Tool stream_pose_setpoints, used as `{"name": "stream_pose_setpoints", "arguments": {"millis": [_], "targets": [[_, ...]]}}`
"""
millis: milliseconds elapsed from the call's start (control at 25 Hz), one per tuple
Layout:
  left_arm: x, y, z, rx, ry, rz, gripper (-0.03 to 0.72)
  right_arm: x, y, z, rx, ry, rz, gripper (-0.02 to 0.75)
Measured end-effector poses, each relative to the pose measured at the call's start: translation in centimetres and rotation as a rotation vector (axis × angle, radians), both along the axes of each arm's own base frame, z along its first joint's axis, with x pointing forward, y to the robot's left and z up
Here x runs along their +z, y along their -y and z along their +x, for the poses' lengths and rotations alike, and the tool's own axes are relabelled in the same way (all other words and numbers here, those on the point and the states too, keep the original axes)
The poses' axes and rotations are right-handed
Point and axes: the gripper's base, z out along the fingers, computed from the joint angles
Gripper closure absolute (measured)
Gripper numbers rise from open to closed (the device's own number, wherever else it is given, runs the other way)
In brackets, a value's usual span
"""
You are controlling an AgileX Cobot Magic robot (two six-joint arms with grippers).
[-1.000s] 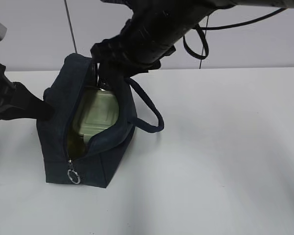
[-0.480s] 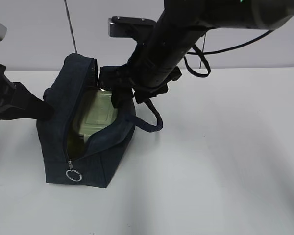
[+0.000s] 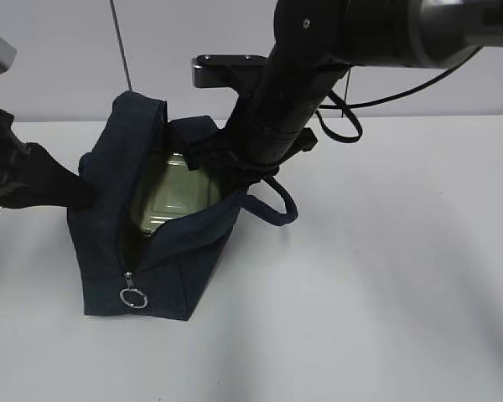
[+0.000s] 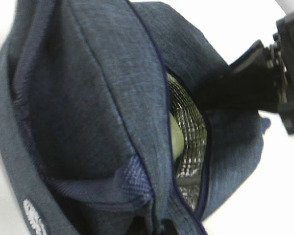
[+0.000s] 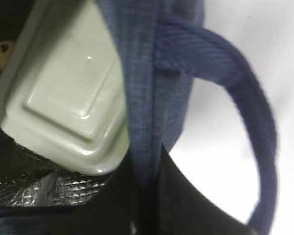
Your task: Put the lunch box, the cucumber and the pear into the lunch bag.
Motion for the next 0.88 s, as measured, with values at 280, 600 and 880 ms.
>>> {"name": "stream_pose_setpoints", "arguments": {"millis": [280,600,880], "targets": [[-0.4,2.2,-0.1,-0.004,-0.009,-0.014,0.687,1.8,4.4,-1.4,-0.059,-0.013,-0.033,0.730],[-0.8,3.5,1.0,-0.019,-0.035,-0.023,0.687,1.6,5.4,-4.2,-0.014,0.010,0.033,0.731],[-0.8,3.5,0.9,-0.027,-0.029,-0.022,0.387,2.5,5.3,-4.1,0.011,0.078,0.060,0.297]]}}
